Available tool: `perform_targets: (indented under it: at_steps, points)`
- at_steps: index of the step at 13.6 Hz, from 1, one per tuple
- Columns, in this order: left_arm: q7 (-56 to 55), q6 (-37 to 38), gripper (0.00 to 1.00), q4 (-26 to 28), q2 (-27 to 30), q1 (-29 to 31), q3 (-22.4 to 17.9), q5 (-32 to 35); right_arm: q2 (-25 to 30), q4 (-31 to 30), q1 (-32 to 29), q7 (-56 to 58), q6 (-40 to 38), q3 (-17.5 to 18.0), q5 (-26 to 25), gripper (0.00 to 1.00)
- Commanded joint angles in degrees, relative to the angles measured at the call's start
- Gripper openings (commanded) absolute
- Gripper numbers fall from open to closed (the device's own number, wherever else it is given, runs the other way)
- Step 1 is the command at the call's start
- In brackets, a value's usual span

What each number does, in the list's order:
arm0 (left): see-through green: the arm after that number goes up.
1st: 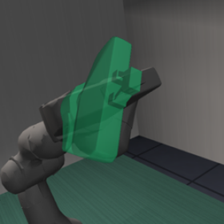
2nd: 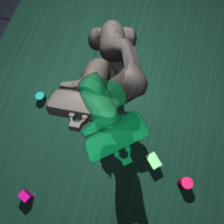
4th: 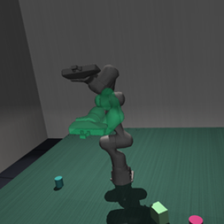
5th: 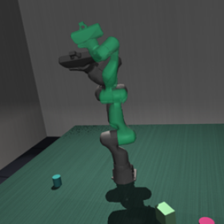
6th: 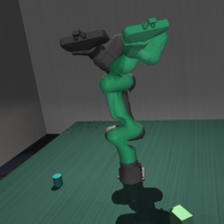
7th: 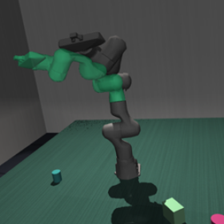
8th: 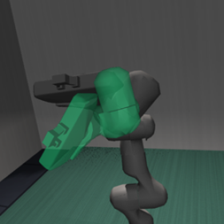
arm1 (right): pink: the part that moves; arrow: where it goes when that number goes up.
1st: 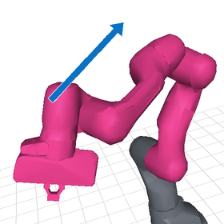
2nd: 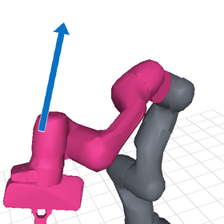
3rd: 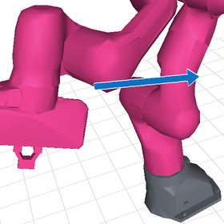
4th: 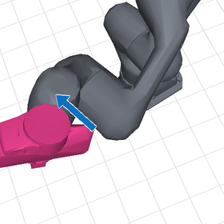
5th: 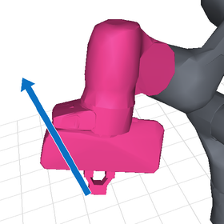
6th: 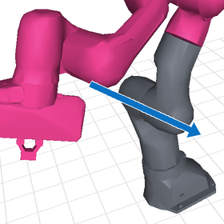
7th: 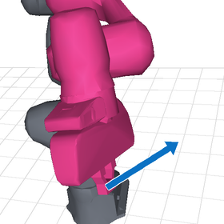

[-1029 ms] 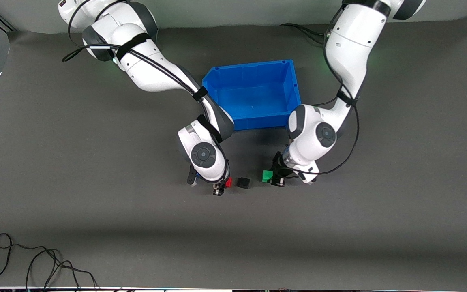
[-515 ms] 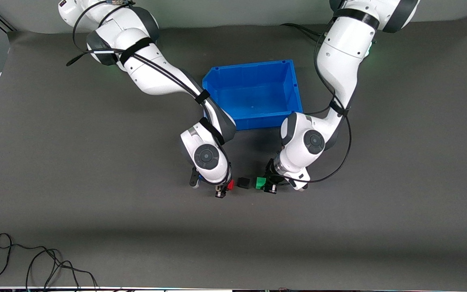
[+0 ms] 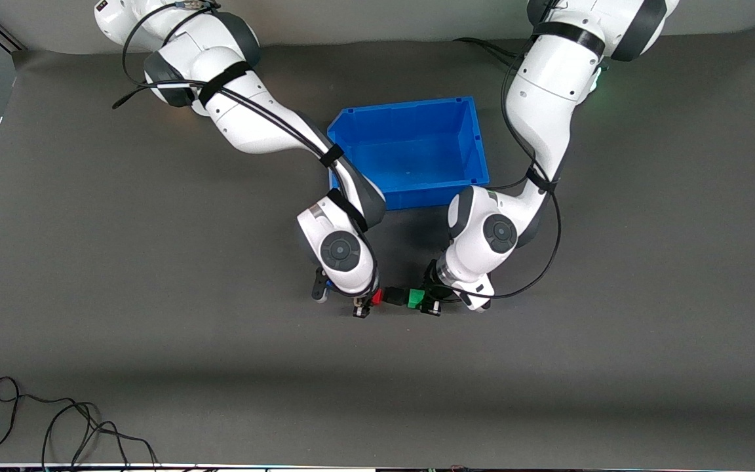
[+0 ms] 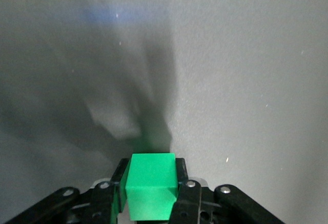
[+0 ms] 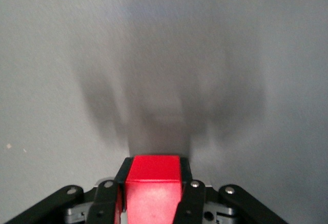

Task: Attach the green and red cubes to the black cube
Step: 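Lower the red and green cubes against the black cube's sides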

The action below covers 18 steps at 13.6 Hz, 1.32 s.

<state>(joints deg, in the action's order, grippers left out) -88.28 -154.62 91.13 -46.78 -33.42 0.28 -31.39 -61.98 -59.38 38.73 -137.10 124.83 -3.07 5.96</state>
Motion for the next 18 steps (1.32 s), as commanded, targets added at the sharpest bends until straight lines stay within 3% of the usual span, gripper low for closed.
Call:
perform_targets:
  at_steps: [1, 7, 8, 10, 11, 12, 13, 18]
  points:
    - [-3.4, 0.9, 0.06, -1.5, -0.9, -1.6, -1.1, 0.9, -1.8, 2.4, 1.3, -3.1, 1.2, -0.1, -1.6, 0.00]
    - [-4.9, 0.8, 0.07, -1.5, -0.9, -2.1, -1.2, 1.0, -2.1, 2.6, 1.4, -3.7, 2.3, 0.0, -1.5, 0.00]
    - [-4.9, 0.8, 0.13, -1.4, -0.8, -2.4, -1.2, 1.0, -2.0, 2.6, 1.4, -3.6, 2.3, 0.0, -1.5, 0.00]
    - [-4.8, 0.8, 0.99, -1.2, -0.7, -2.2, -1.2, 1.9, -1.7, 3.1, 1.4, -3.4, 3.0, 0.1, -1.4, 0.00]
    - [-4.9, 0.8, 1.00, -1.1, -0.5, -2.2, -2.0, 3.0, -1.7, 3.7, 1.1, -3.0, 3.2, 0.1, -1.3, 0.08]
    - [-4.9, 0.9, 1.00, -1.0, -0.3, -2.0, -2.2, 3.1, -1.7, 4.2, 0.9, -2.4, 3.2, 0.2, -1.2, 0.47]
    - [-4.9, 1.2, 1.00, -0.7, -0.2, -1.7, -2.3, 3.2, -1.5, 4.3, 1.3, -0.4, 3.2, 0.2, -1.2, 0.98]
    - [-4.9, 10.7, 1.00, 0.6, 3.5, -1.1, -9.0, 3.1, 0.6, 4.3, 1.4, 10.2, 2.6, 2.8, -1.0, 0.99]
